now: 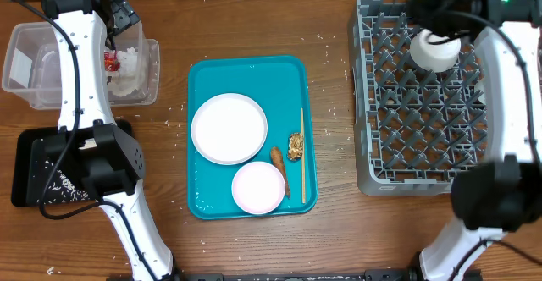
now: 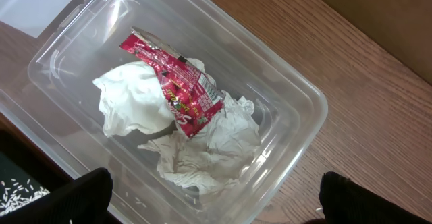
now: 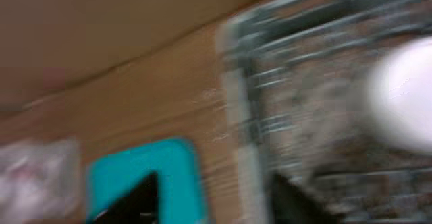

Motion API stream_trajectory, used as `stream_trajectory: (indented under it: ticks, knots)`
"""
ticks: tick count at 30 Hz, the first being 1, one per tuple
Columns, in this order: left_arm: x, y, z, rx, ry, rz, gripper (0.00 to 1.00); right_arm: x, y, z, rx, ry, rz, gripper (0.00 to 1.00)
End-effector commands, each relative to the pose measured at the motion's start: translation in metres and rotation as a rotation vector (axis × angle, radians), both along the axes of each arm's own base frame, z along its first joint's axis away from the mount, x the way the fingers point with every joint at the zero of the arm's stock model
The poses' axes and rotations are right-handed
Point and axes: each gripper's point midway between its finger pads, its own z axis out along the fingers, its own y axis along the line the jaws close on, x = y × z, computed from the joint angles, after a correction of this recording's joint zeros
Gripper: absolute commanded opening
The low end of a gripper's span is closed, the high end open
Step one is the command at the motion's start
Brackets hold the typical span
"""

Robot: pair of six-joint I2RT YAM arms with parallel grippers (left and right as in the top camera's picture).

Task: Sort waste into correct bins and load items into the dishwasher
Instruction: 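Lower the bowl into the rack's back row and hold it there, then reach the right gripper to the white plate rim on the teal tray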

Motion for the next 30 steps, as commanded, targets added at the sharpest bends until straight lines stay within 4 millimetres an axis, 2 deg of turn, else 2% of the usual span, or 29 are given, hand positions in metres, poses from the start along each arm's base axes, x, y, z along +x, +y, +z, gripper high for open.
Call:
stream_trajectory:
  ticks: [1,7,9,12,16,22,30]
  knots:
    - [0.0,0.003,0.015,0.014,-0.034,0.017,1.0,-0.024,0.068,0.008,0.106,0.026,0.192,1.0]
    - [0.0,0.003,0.015,0.014,-0.034,0.017,1.0,-0.055,0.144,-0.014,0.072,0.096,0.387,1.0]
    - [0.0,0.003,0.015,0.014,-0.034,0.017,1.0,-0.065,0.164,-0.021,0.062,0.113,0.429,1.0]
    - [0.0,0.003,0.015,0.014,-0.034,0.017,1.0,-0.075,0.183,-0.033,0.01,0.126,0.457,1.0]
    - [0.0,0.003,0.015,0.014,-0.034,0.017,1.0,-0.086,0.195,-0.054,-0.089,0.161,0.449,1.0]
    - [0.0,0.003,0.015,0.014,-0.034,0.017,1.0,-0.096,0.194,-0.087,-0.198,0.243,0.299,1.0]
    - [0.0,0.003,0.015,0.014,-0.034,0.017,1.0,-0.132,0.193,-0.134,-0.229,0.411,0.266,0.95]
